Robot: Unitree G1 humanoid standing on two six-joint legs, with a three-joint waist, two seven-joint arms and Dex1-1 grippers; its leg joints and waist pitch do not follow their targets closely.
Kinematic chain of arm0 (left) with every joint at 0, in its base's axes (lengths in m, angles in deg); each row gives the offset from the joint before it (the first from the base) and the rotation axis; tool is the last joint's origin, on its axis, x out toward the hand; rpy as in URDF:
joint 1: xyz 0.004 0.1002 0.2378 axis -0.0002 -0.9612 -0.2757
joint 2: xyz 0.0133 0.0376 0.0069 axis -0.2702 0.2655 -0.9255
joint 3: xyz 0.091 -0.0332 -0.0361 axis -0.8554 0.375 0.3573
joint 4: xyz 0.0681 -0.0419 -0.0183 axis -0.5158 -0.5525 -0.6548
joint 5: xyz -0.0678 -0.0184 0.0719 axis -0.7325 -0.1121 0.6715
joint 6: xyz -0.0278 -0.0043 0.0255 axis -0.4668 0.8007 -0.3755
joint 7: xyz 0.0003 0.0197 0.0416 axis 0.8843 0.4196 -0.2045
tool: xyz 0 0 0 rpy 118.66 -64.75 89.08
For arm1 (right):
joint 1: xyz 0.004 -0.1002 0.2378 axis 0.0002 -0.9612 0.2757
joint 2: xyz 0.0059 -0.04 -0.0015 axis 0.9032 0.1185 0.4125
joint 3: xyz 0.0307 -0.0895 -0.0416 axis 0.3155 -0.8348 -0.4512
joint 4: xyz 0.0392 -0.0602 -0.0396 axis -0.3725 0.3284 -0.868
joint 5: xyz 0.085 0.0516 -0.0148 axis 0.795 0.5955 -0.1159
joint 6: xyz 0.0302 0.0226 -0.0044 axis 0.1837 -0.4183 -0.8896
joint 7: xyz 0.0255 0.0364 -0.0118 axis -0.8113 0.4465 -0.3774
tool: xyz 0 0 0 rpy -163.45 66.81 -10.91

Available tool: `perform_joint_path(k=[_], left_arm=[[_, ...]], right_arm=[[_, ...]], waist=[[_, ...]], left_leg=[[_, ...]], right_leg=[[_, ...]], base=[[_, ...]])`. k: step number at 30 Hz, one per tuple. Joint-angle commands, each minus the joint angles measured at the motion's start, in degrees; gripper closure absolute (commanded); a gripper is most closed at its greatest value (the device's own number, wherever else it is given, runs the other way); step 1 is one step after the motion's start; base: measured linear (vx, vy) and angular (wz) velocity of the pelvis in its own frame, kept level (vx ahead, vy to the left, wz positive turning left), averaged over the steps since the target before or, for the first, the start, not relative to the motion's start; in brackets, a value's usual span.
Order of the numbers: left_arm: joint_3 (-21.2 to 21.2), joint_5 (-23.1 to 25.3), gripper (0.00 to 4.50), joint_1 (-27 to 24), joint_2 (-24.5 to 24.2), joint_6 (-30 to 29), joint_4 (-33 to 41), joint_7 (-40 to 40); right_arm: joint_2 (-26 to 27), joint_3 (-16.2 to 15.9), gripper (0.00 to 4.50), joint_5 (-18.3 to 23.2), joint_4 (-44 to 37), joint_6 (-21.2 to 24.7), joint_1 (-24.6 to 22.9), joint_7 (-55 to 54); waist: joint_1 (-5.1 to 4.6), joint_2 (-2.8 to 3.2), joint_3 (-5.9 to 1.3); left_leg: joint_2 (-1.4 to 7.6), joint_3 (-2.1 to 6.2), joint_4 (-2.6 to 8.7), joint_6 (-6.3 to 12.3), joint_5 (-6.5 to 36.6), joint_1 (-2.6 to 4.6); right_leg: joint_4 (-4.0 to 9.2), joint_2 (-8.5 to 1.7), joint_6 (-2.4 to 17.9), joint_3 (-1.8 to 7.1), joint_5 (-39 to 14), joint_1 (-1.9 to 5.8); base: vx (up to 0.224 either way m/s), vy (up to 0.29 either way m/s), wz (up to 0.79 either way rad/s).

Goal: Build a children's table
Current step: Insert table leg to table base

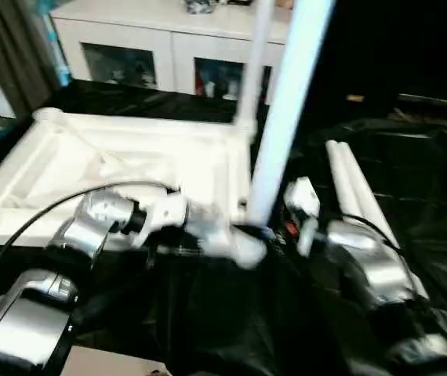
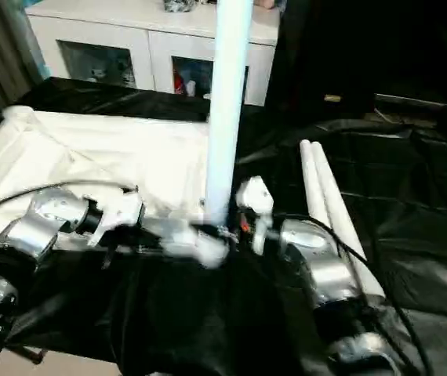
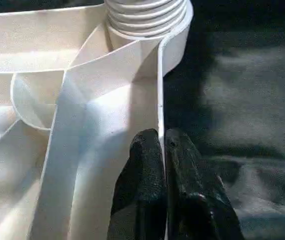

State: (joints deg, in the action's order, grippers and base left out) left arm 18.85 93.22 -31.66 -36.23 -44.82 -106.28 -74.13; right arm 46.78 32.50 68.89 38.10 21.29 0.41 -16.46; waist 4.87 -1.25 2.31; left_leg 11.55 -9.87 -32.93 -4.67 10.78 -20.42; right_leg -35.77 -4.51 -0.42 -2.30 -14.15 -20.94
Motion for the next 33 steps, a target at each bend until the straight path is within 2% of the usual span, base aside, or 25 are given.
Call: perform_joint_path(k=[1, 3, 6, 7, 8, 9, 10, 11, 13, 15, 17, 18, 22, 25, 33], left_arm=[[-0.07, 1.42, 4.50, 3.20, 1.46, -2.20, 0.67, 3.92], [-0.36, 2.93, 4.50, 4.77, 2.04, -4.98, -0.44, 7.10], [0.76, 4.01, 4.50, 8.52, 4.80, -12.76, -3.67, 16.06], [1.07, 4.09, 4.50, 9.23, 5.42, -14.25, -4.28, 18.04], [1.36, 4.18, 4.50, 9.88, 6.01, -15.63, -4.83, 19.87], [1.73, 4.27, 4.50, 10.64, 6.75, -17.28, -5.45, 22.15], [2.34, 4.66, 4.50, 12.03, 8.40, -19.97, -6.68, 26.81], [2.42, 4.63, 4.50, 12.12, 8.54, -20.16, -6.75, 27.07], [3.32, 4.42, 4.50, 13.02, 10.48, -22.07, -7.35, 30.31], [3.50, 4.80, 4.50, 13.33, 11.79, -22.98, -7.49, 31.91], [3.20, 4.99, 4.50, 13.38, 12.44, -23.56, -7.51, 32.70], [3.18, 4.89, 4.50, 13.38, 12.53, -23.68, -7.51, 32.73], [2.94, 4.73, 4.50, 13.38, 12.56, -23.85, -7.56, 32.20], [3.10, 4.70, 4.50, 13.15, 12.35, -23.52, -7.19, 31.32], [2.46, 4.09, 4.50, 12.55, 12.35, -21.93, -5.94, 27.81]], right_arm=[[0.35, -1.21, 2.63, -5.39, 8.32, 2.88, -1.61, -6.78], [1.94, -0.50, 2.63, -5.86, 10.55, 3.14, -0.26, -10.77], [6.12, 2.04, 2.63, -5.97, 16.06, 4.08, 3.98, -21.47], [6.93, 2.60, 2.63, -5.91, 17.24, 4.13, 4.91, -23.64], [7.69, 3.12, 2.63, -5.85, 18.34, 4.18, 5.77, -25.67], [8.58, 3.77, 2.63, -5.75, 19.70, 4.16, 6.82, -28.11], [10.65, 5.45, 2.63, -5.04, 22.97, 3.93, 9.28, -33.06], [10.80, 5.53, 2.63, -4.99, 23.19, 3.91, 9.46, -33.32], [12.78, 6.21, 2.63, -4.64, 25.51, 3.51, 11.44, -35.76], [13.99, 6.00, 2.63, -5.32, 26.79, 2.94, 12.44, -36.45], [14.84, 6.07, 2.63, -6.10, 28.06, 2.21, 13.20, -36.89], [14.99, 6.21, 2.63, -6.15, 28.34, 2.10, 13.35, -37.04], [15.14, 6.38, 2.63, -6.90, 29.91, 1.35, 14.16, -37.43], [15.42, 7.67, 2.63, -5.97, 30.89, 1.52, 15.06, -36.69], [15.19, 8.62, 2.63, -6.74, 32.96, 0.47, 16.88, -35.23]], waist=[[-0.33, 0.79, -1.66], [-0.42, 0.80, -1.71], [-0.42, 0.67, -1.86], [-0.48, 0.85, -1.97], [-0.51, 0.75, -2.05], [-0.43, 0.75, -2.14], [-0.35, 0.49, -2.23], [-0.31, 0.65, -2.34], [-0.17, 0.36, -2.60], [-0.03, 0.28, -2.69], [-0.04, 0.30, -2.55], [-0.04, 0.35, -2.44], [-0.15, 0.48, -2.17], [-0.22, 0.53, -2.30], [-0.32, 0.55, -2.33]], left_leg=[[2.17, 0.84, 5.53, -2.91, 19.56, 0.63], [2.14, 0.69, 5.44, -3.10, 18.80, 0.87], [1.87, 0.42, 5.15, -2.70, 16.04, 0.78], [1.86, 0.41, 5.11, -2.89, 15.51, 0.89], [1.75, 0.38, 5.01, -3.13, 13.56, 0.76], [1.62, 0.28, 4.85, -2.82, 12.04, 0.76], [1.53, 0.20, 4.65, -2.25, 10.05, 0.57], [1.48, 0.18, 4.57, -2.11, 9.02, 0.56], [1.25, 0.07, 4.10, -0.33, 4.19, 0.27], [1.14, 0.03, 3.91, 1.20, 2.07, 0.21], [1.25, 0.04, 4.00, 1.76, 3.09, 0.25], [1.36, 0.05, 4.17, 1.64, 4.58, 0.37], [1.70, 0.12, 4.68, -0.02, 9.43, 0.67], [1.68, 0.13, 4.64, -0.24, 8.52, 0.62], [1.65, 0.08, 4.58, 0.03, 8.17, 0.56]], right_leg=[[5.47, -4.13, 11.24, 2.43, -15.93, 0.86], [5.42, -4.00, 11.22, 2.63, -13.76, 0.51], [5.09, -3.83, 11.82, 2.71, -9.79, 0.68], [4.87, -3.86, 12.36, 2.71, -8.75, 0.55], [4.67, -3.68, 12.72, 2.62, -6.36, 0.84], [4.52, -3.58, 13.05, 2.56, -3.70, 0.97], [4.29, -3.48, 13.36, 2.54, -0.36, 1.24], [4.05, -3.43, 13.58, 2.50, 1.44, 1.33], [3.41, -3.18, 14.33, 2.33, 10.19, 1.87], [3.23, -3.13, 14.52, 2.16, 14.10, 2.09], [3.45, -3.21, 14.47, 2.07, 12.96, 2.07], [3.69, -3.30, 14.36, 2.06, 10.43, 2.01], [4.38, -3.46, 13.86, 2.22, 2.16, 1.77], [4.18, -3.39, 13.79, 2.27, 4.05, 1.81], [4.15, -3.42, 14.17, 2.26, 5.22, 1.84]], base=[[0.000, 0.000, 0.00], [0.000, 0.000, 0.00], [0.000, 0.000, 0.00], [0.000, 0.000, 0.00], [0.000, 0.000, 0.00], [0.000, 0.000, 0.00], [0.000, 0.000, 0.00], [0.000, 0.000, 0.00], [0.000, 0.000, 0.00], [0.000, 0.000, 0.00], [0.000, 0.000, 0.00], [0.000, 0.000, 0.00], [0.000, 0.000, 0.00], [0.000, 0.000, 0.00], [0.000, 0.000, 0.00]])
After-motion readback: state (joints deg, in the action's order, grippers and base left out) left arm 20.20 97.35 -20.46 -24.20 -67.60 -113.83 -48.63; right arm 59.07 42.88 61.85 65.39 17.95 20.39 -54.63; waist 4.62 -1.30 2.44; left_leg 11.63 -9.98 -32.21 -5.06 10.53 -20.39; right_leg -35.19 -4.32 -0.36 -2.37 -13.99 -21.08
